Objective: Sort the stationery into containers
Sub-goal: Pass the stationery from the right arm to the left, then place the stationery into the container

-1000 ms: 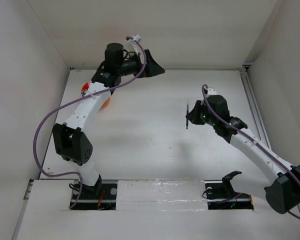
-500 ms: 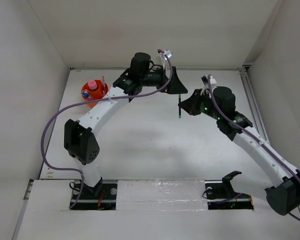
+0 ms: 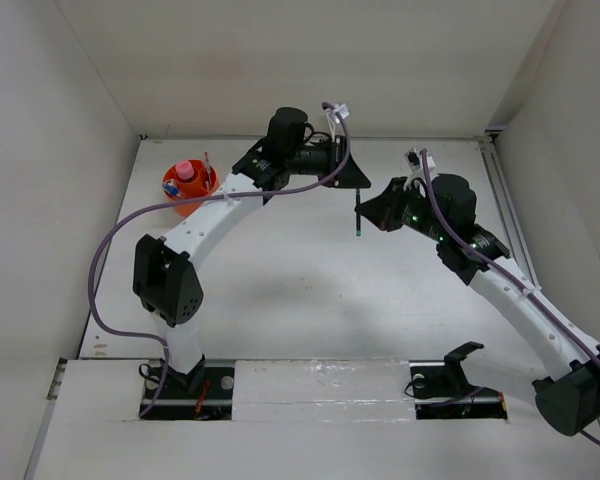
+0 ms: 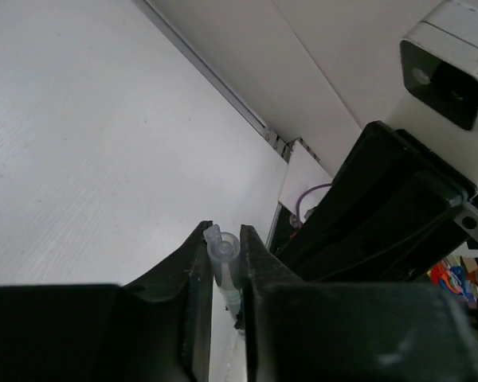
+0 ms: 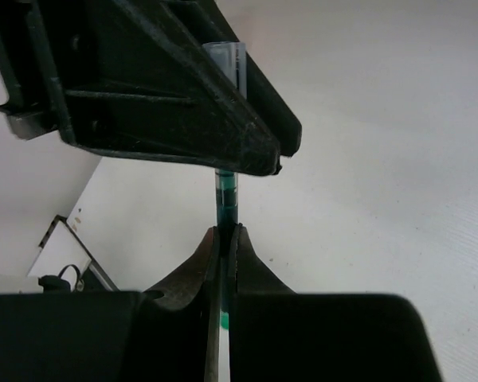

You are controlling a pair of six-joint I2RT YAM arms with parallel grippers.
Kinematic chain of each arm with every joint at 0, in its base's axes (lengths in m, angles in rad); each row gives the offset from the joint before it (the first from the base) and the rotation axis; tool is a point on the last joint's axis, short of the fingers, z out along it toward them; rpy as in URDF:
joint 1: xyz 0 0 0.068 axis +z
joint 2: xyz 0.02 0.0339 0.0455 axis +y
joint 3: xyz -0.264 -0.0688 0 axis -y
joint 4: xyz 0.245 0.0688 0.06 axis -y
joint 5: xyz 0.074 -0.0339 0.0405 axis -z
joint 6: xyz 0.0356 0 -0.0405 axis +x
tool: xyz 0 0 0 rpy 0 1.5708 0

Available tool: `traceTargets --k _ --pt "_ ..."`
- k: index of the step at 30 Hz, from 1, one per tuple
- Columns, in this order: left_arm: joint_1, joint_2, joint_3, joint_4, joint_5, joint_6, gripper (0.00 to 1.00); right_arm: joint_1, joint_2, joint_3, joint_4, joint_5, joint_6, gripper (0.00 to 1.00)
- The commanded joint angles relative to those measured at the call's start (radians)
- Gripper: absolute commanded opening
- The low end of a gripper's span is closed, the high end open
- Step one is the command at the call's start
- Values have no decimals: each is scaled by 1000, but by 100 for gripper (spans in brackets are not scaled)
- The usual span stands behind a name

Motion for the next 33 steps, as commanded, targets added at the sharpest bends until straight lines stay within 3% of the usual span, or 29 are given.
traceTargets --k 1,2,3,4,5,6,8,11,15,19,25,28,33 --pt "1 -3 40 30 -11 22 6 10 -25 26 130 -79 20 0" --pt "1 -3 51 30 -11 22 0 10 -25 25 140 -92 20 3" --pt "1 -3 51 30 -23 22 0 10 -25 15 141 -92 20 38" --pt "1 -3 62 30 -56 22 0 10 -38 15 141 -77 20 56" --pt "1 -3 77 14 -79 41 0 10 -49 -2 141 -44 20 66" --pt "1 -3 95 -6 -108 60 0 10 -58 -23 141 -19 20 86" --pt "1 7 147 -107 -256 129 0 10 -91 -44 130 19 20 100" --pt "13 30 247 -216 -420 200 0 1 -114 -67 85 78 -2 100" --pt "67 68 307 -243 -723 315 0 -19 -160 -105 4 119 -28 100" --pt "151 152 426 -267 -860 415 0 -19 -216 -130 -34 110 -46 100" --pt "347 266 542 -303 -911 382 0 -19 -299 -177 -105 96 -66 100" --pt "433 266 499 -269 -897 361 0 -19 -333 -200 -114 81 -66 100" --pt "482 275 413 -232 -978 361 0 -19 -333 -225 -93 15 -45 100"
